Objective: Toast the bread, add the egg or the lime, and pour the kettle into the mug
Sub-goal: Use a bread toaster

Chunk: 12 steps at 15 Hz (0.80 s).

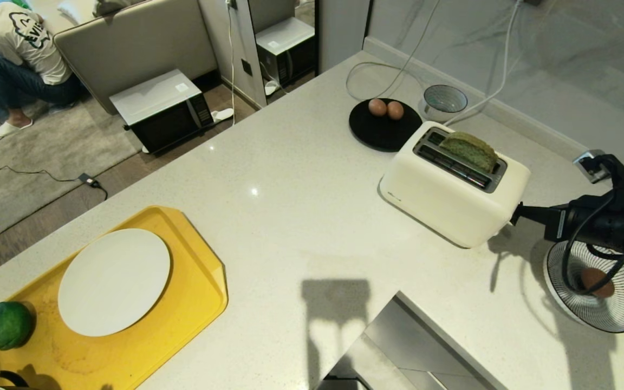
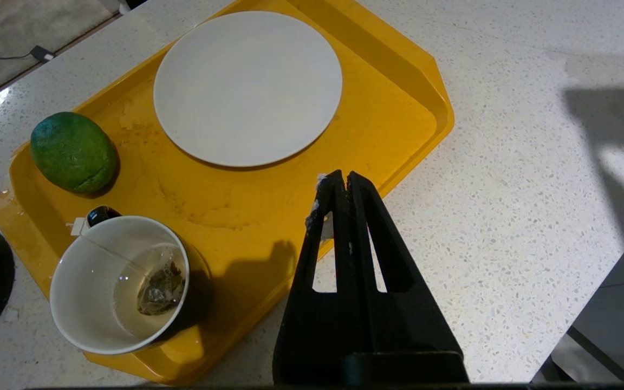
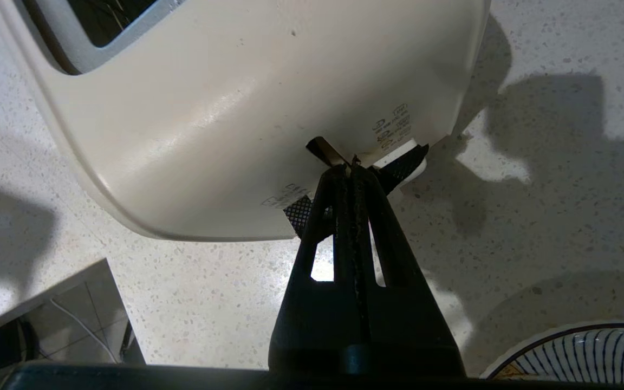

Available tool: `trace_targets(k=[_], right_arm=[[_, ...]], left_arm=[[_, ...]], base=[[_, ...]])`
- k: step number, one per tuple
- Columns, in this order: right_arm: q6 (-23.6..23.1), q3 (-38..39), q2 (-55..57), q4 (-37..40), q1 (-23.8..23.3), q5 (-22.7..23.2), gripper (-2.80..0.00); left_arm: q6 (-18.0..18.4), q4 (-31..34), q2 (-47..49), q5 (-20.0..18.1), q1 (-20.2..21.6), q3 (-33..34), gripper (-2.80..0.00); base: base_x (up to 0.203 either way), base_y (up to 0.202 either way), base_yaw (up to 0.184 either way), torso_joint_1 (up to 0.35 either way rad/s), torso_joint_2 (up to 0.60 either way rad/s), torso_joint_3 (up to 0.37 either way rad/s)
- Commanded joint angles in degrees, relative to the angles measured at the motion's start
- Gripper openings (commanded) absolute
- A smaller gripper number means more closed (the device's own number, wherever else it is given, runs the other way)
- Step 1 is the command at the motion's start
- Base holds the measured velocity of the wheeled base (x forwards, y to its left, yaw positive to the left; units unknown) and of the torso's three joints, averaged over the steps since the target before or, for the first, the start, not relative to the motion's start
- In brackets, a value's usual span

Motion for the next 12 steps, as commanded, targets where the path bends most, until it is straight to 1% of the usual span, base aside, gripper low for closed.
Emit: trace_targets(k=[1,12], right_arm=[[0.0,-0.1,1.9,-1.1,0.0,0.2,-2.80],[0.0,-0.5,3.3,-1.4,0.0,0.2,-2.80]], left_arm=[[0.0,0.0,-0.1,0.0,0.0,0.0,-2.80],[0.0,0.0,-0.1,0.0,0.0,0.0,-2.80]], base=[[0.000,0.000,0.000,0.000,0.00,0.000],[0.000,0.000,0.000,0.000,0.00,0.000]])
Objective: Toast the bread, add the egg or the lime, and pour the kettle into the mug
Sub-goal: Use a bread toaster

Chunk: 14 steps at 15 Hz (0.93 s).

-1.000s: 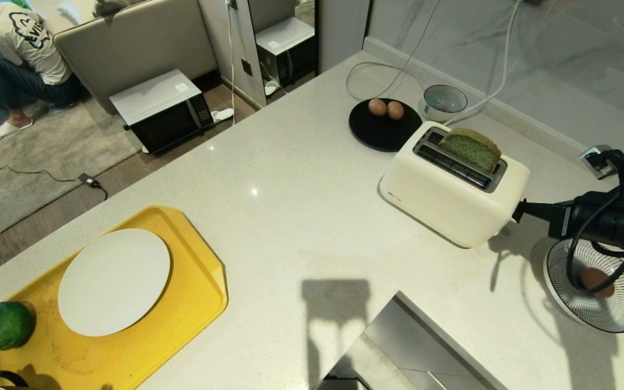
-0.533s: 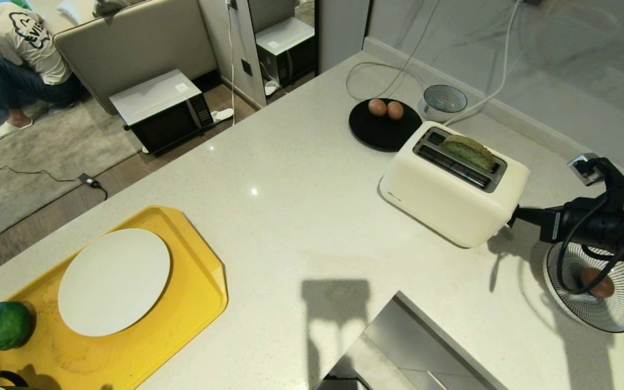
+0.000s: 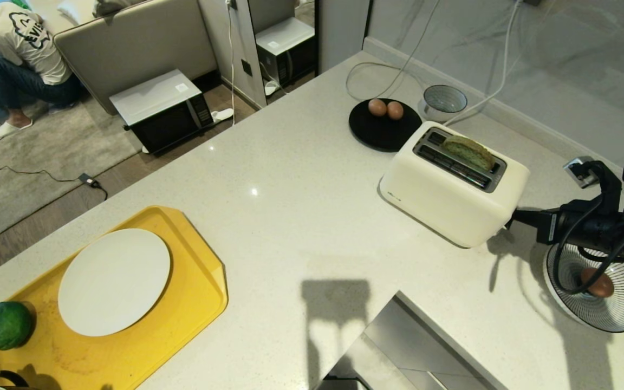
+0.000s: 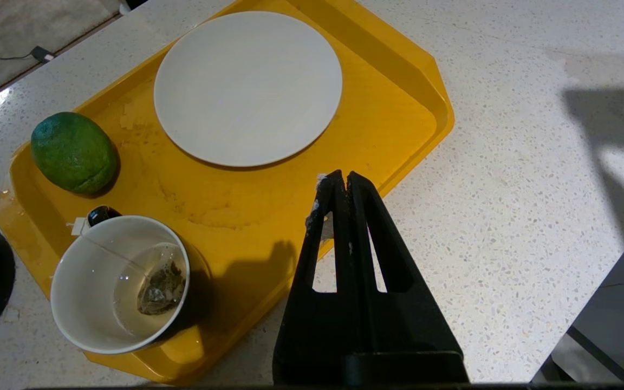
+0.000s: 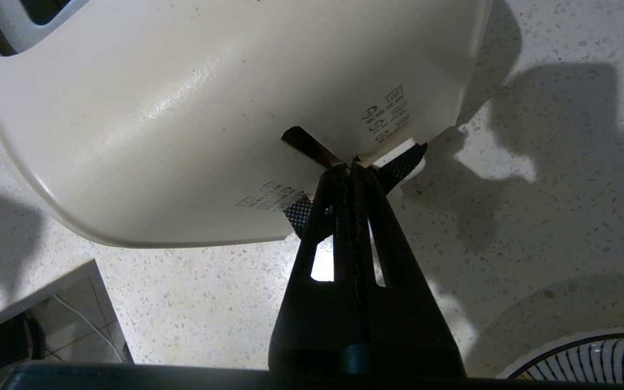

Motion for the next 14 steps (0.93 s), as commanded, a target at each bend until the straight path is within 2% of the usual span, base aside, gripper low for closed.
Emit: trace_targets(k=[1,14], right_arm=[[-0.1,0.0,0.2,-0.1,0.0,0.1,-2.80],[-0.1,-0.1,-0.1,0.0,0.0,0.1,-2.80]], left_arm=[[0.0,-0.1,-0.1,0.0,0.0,0.0,-2.80],[0.0,0.0,-0.1,0.0,0.0,0.0,-2.80]], base=[[0.000,0.000,0.000,0.000,0.00,0.000],[0.000,0.000,0.000,0.000,0.00,0.000]])
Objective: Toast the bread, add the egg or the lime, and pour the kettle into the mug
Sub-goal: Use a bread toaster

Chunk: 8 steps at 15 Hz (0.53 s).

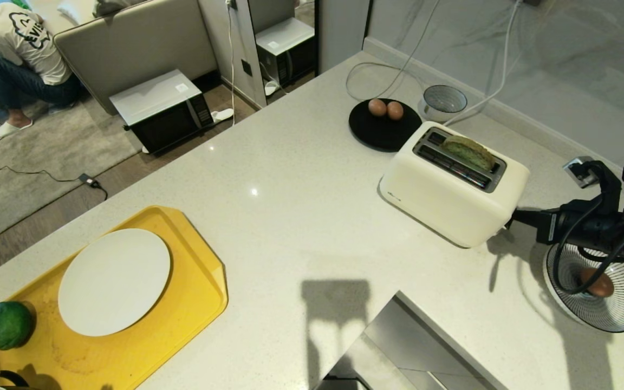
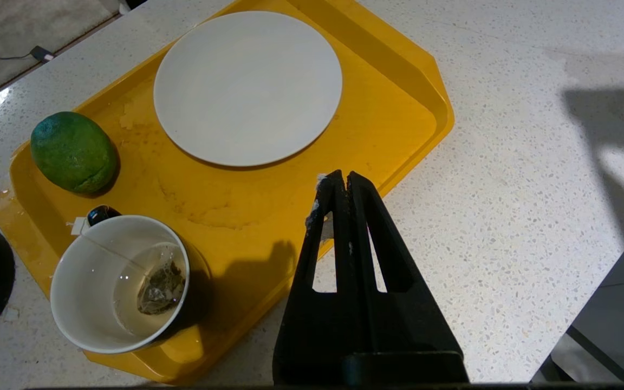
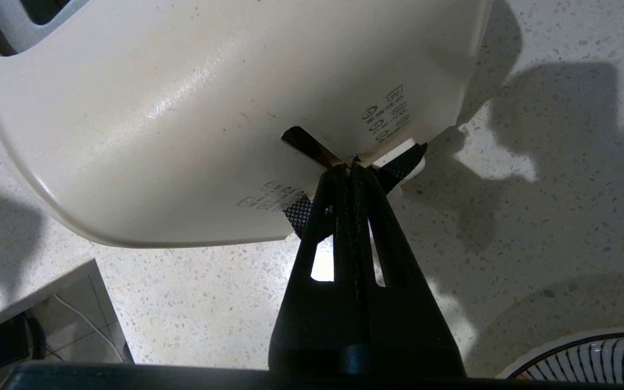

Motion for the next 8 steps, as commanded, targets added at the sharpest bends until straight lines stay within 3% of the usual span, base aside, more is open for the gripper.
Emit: trace_targets(k=[1,8], right_arm=[[-0.1,0.0,-0.1,-0.2,0.0,0.2,-2.80],[-0.1,0.3,-0.4,-0.2,0.0,0.2,-2.80]], left_arm=[[0.0,0.0,-0.1,0.0,0.0,0.0,-2.80],[0.0,0.0,-0.1,0.0,0.0,0.0,-2.80]], base=[[0.000,0.000,0.000,0.000,0.00,0.000],[0.000,0.000,0.000,0.000,0.00,0.000]])
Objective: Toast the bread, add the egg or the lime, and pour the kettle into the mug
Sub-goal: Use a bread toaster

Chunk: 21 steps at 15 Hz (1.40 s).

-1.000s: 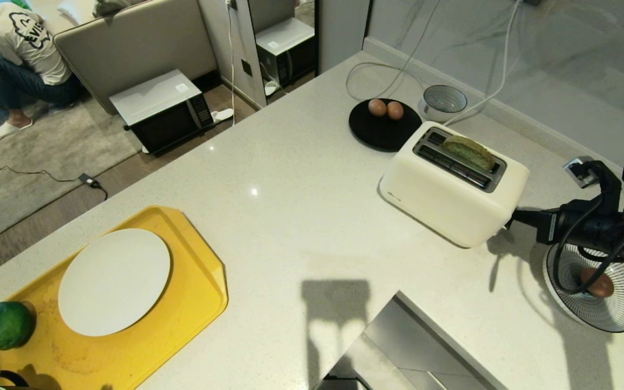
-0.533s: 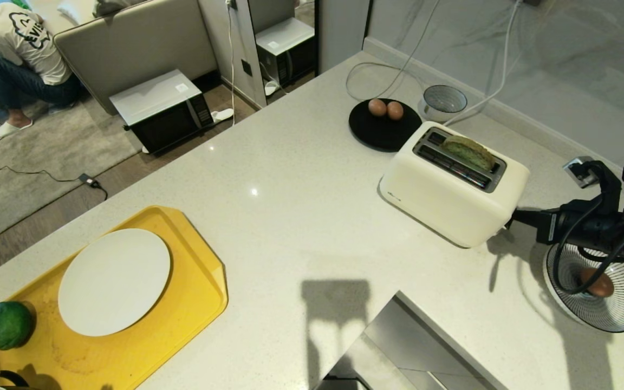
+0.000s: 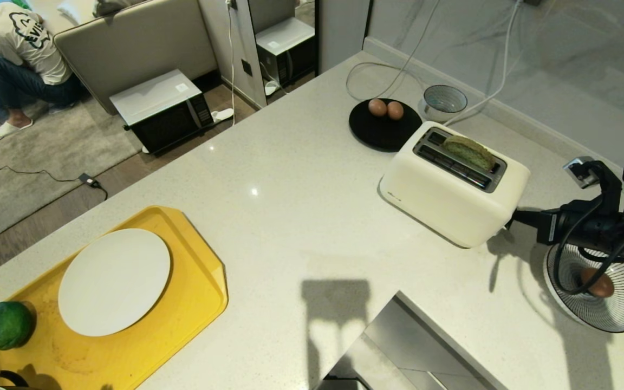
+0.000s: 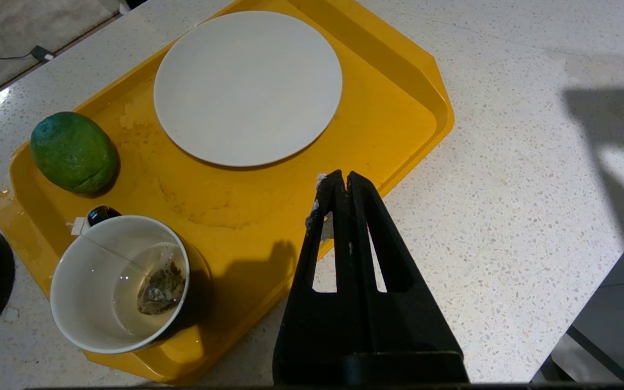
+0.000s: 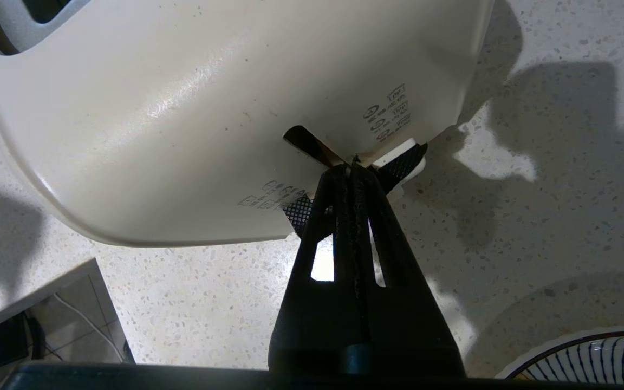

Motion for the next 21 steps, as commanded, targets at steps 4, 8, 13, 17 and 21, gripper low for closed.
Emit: trace_targets(k=[4,8,13,17,21], right_arm=[[0.0,0.1,-0.4,-0.2,0.0,0.2,-2.80],[0.0,0.4,-0.5,-0.2,0.0,0.2,-2.80],[0.0,0.4,-1.0,-0.1,0.0,0.1,-2.80],[0.0,0.3,-1.0,-0.1,0.0,0.1,-2.80],[0.0,0.2,-0.9,-0.1,0.0,0.1,-2.80]], left_arm=[[0.0,0.0,-0.1,0.0,0.0,0.0,-2.80],[0.0,-0.1,-0.1,0.0,0.0,0.0,-2.80],[0.0,0.0,-0.1,0.0,0.0,0.0,-2.80],[0.0,-0.1,-0.1,0.0,0.0,0.0,-2.80],[0.0,0.0,-0.1,0.0,0.0,0.0,-2.80]], base=[[0.000,0.000,0.000,0.000,0.00,0.000],[0.000,0.000,0.000,0.000,0.00,0.000],[0.000,0.000,0.000,0.000,0.00,0.000],[0.000,0.000,0.000,0.000,0.00,0.000],[0.000,0.000,0.000,0.000,0.00,0.000]])
